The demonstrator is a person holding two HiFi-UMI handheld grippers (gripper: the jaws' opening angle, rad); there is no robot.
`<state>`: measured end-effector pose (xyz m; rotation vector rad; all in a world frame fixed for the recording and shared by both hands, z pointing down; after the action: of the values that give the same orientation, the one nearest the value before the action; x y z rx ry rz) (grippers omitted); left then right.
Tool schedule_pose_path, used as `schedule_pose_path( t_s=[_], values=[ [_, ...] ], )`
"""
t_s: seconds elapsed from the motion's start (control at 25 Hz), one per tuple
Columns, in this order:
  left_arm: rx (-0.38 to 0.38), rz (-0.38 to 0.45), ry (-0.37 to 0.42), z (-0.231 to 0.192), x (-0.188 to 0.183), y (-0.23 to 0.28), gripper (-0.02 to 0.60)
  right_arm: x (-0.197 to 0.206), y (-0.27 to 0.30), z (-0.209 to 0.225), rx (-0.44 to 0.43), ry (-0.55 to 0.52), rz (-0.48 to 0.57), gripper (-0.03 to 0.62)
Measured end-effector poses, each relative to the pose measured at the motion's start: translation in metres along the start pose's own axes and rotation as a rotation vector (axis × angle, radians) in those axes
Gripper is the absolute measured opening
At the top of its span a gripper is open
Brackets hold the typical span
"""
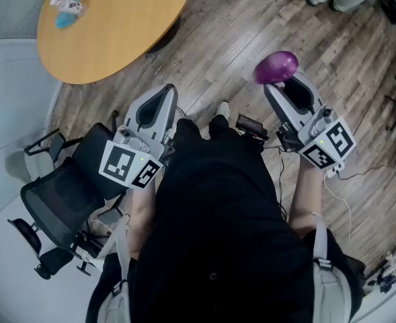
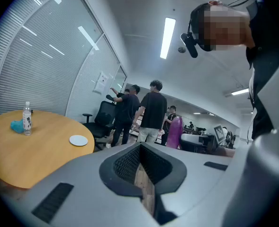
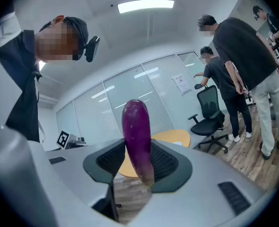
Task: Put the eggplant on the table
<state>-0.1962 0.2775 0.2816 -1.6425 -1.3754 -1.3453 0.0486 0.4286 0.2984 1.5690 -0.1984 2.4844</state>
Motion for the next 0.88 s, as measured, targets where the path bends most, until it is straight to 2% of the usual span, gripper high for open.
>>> schedule_pose_path(
  t_s=[0.28, 0.88],
  values=[
    [-0.015, -0.002, 0.016, 0.009, -0.001, -0.006, 0.012, 0.001, -0.006, 0.001, 0.035, 0.021, 0.013, 0.172],
    [-0.055, -0.023, 0.018, 0.010, 0.007, -0.024, 0.012, 0.014, -0.011, -0.003, 0.052, 0.040, 0.002, 0.172]
  ],
)
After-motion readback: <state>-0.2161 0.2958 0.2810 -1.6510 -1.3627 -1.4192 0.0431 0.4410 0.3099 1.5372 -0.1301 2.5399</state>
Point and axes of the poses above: the fingertips, and each gripper's own axes: y forward along the fingers, z to its right, x out of its underside, the point moved 7 cm from there along -y, backward along the fingers, and after that the axes turned 3 degrees about z, right-handed, at the moved point
